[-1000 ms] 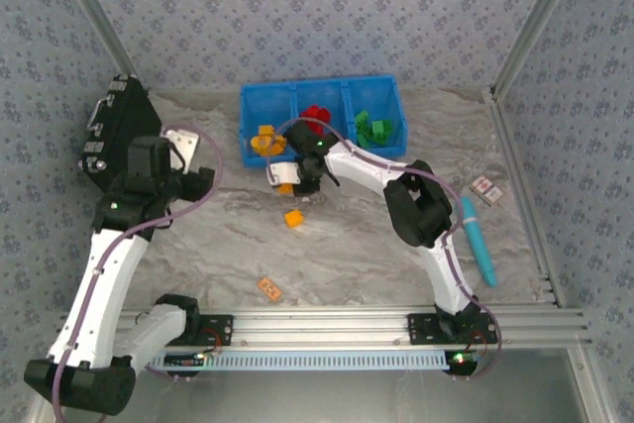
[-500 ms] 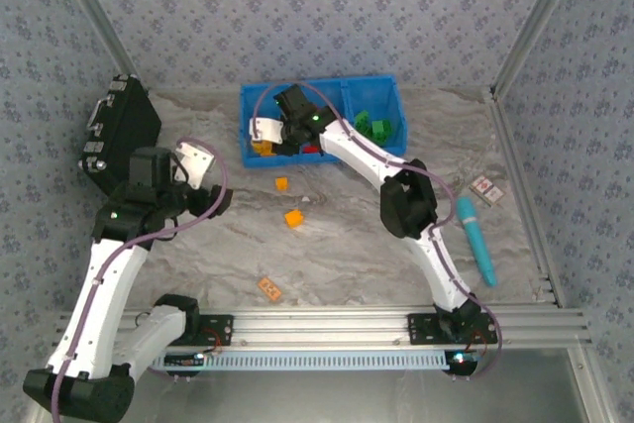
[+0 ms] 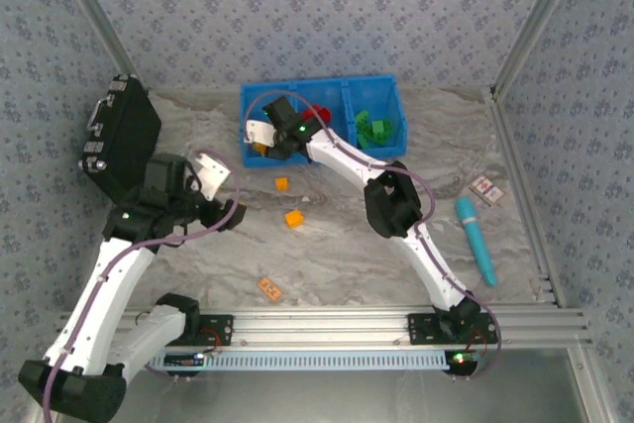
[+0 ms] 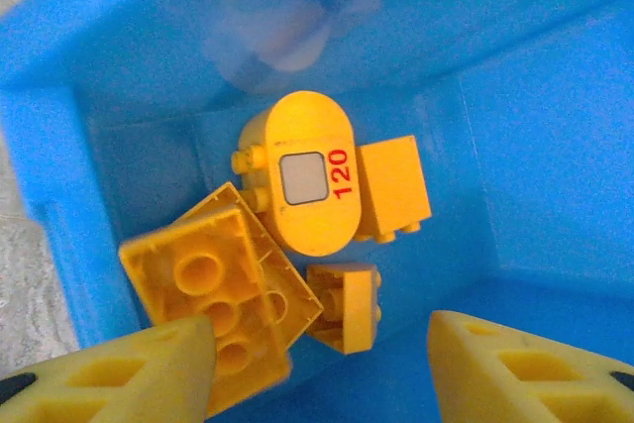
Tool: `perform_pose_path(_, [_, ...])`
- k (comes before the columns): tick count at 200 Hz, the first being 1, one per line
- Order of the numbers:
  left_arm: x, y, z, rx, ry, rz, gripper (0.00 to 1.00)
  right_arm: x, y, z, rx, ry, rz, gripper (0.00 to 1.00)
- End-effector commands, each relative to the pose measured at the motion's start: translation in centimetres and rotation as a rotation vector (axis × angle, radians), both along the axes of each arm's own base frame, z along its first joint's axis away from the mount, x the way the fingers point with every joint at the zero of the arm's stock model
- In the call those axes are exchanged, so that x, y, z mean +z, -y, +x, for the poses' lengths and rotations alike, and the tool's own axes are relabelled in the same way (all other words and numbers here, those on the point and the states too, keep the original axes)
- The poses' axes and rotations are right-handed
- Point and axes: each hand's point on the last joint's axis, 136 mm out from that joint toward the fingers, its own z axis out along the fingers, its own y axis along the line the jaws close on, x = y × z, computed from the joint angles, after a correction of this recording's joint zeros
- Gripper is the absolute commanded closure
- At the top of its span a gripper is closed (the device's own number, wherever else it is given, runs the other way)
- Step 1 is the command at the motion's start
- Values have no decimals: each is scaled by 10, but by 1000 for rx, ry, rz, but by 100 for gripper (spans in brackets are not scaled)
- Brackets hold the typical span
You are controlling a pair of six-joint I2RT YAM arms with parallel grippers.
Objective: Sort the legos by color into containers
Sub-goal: Place the lego in the container.
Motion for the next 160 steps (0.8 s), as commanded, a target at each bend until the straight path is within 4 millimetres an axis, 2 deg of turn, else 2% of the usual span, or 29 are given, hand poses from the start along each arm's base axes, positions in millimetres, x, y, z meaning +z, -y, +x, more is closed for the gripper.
perform_pose_path(1, [-22,10,-9,-83,-67,62,23,34,-2,9,-29,61,50,38])
perform_pose_path(25, [-27,24,-3,-109,-50,28,23,52,1,7,-31,75,69,37])
perform_pose_path(43, [-32,41,1,-147,-37,-5,24,78,10,3,-39,98,94,36])
perform_pose_path(66, [-44,70,3,-221,-40,4,24,113,35,-6,-94,106,121,34])
perform_pose_path(95, [-66,103,2,-297,-62,50,24,155,84,-30,-158,84,172,29])
perform_pose_path(99, [-70,107,2,-305,-69,62,24,156,91,-33,-171,78,177,28])
perform_pose_path(131, [-100,125,8,-327,-109,146,26,197,154,-61,-284,169,277,17])
perform_pose_path(160, [-108,138,14,-345,-123,176,27,215,211,-92,-389,195,352,14])
